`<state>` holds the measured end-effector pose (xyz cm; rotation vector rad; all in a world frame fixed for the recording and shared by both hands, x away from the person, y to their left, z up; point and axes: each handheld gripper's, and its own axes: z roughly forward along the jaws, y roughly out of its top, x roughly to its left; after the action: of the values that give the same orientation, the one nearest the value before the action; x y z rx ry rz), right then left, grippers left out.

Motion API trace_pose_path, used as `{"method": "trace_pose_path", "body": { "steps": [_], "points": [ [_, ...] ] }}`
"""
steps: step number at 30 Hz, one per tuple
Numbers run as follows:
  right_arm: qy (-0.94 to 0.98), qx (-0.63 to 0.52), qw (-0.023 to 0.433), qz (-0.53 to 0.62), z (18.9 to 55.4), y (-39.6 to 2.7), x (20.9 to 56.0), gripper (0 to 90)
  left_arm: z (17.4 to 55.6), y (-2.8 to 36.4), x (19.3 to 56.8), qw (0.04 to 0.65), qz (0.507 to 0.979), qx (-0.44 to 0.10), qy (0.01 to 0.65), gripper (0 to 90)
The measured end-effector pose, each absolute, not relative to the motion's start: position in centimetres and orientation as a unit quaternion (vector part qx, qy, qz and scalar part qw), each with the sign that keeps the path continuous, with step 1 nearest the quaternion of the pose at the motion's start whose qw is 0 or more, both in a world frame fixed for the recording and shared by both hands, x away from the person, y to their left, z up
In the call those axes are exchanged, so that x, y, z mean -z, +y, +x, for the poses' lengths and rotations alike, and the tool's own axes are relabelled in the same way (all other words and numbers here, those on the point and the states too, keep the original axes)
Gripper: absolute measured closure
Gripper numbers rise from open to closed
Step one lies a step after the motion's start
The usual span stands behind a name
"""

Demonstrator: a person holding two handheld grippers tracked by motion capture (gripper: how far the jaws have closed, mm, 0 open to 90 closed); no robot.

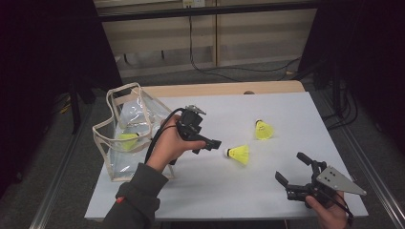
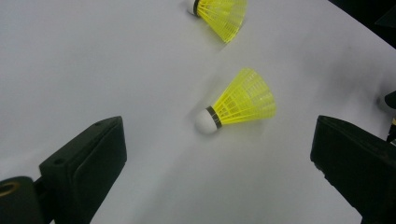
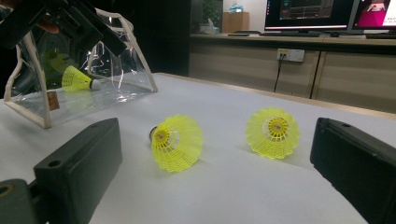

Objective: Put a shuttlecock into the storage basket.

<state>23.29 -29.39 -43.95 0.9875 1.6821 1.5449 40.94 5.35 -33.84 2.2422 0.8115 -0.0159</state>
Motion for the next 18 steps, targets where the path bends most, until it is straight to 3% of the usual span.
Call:
{"method": "trace_pose_path", "body": {
  "steps": [18],
  "points": [
    [0.640, -0.588, 0.321, 0.376, 23.29, -29.41, 43.94, 1.9, 40.92, 4.71, 34.83, 0.366, 0.880, 0.009, 0.302, 3.7]
  ]
}}
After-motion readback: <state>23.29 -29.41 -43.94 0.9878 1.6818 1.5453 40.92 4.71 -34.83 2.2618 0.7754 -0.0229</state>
